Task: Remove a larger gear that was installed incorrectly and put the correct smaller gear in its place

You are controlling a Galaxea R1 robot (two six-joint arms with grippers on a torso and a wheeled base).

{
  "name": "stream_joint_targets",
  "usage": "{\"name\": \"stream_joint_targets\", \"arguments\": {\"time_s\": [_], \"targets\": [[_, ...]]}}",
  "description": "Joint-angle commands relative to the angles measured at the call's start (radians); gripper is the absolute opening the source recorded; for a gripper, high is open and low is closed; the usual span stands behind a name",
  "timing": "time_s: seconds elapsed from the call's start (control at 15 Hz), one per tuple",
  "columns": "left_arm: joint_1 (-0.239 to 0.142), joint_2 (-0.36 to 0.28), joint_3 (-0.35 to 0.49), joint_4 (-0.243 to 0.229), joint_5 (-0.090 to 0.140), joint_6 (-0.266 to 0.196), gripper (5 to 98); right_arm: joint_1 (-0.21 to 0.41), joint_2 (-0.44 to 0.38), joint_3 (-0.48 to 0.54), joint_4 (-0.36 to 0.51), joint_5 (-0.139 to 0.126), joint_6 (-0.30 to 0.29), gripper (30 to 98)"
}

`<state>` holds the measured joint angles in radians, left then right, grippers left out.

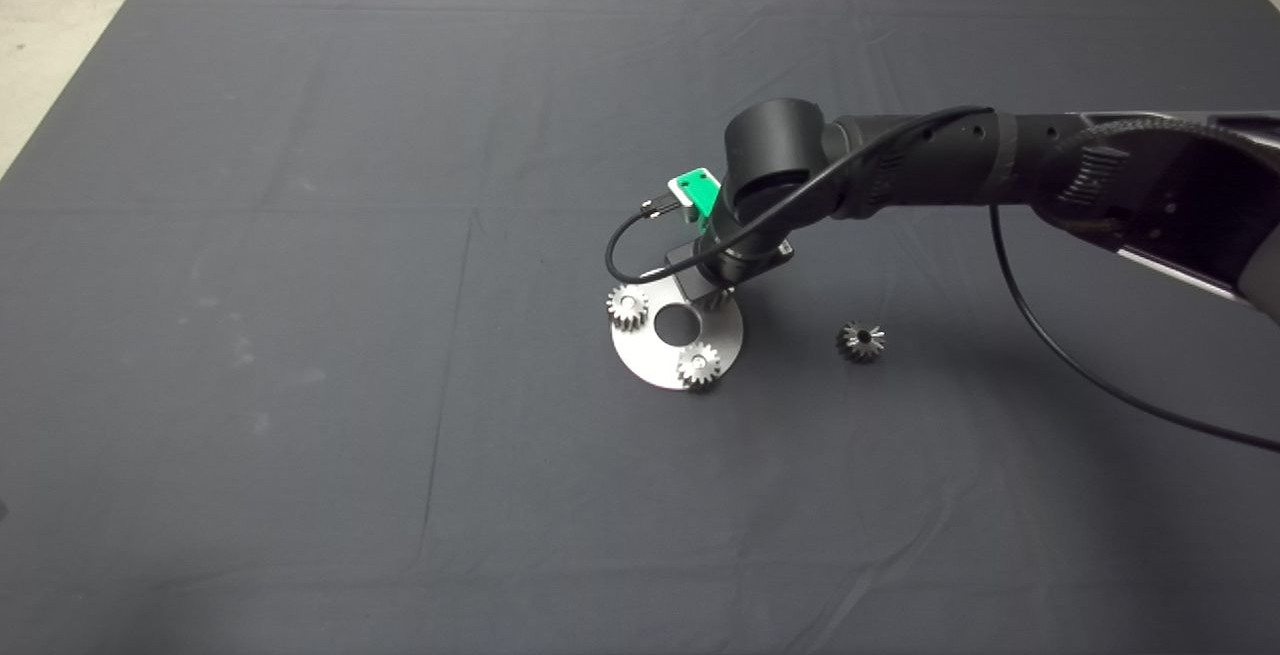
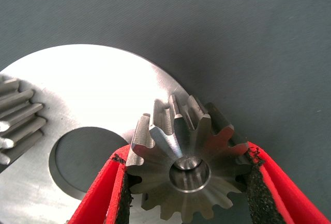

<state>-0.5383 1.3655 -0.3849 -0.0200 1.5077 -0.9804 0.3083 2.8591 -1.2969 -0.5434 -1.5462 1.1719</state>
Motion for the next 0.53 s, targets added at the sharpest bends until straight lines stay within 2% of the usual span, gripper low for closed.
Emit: {"name": "stream_joint_targets", "arguments": {"time_s": [0.0,0.2,0.47], "targets": [[0.001,-0.002,0.014,-0.011,0.002,0.002,84.3,0.081,0.0,0.037,-0.008,-0.071,0.009,45.7],[0.001,-0.004,0.014,-0.011,0.002,0.003,84.3,0.193,0.0,0.044,0.048,-0.072,0.034,45.8],[0.001,-0.004,0.014,-0.009,0.002,0.002,84.3,0.257,0.006,0.044,0.093,-0.072,0.035,46.3]]}}
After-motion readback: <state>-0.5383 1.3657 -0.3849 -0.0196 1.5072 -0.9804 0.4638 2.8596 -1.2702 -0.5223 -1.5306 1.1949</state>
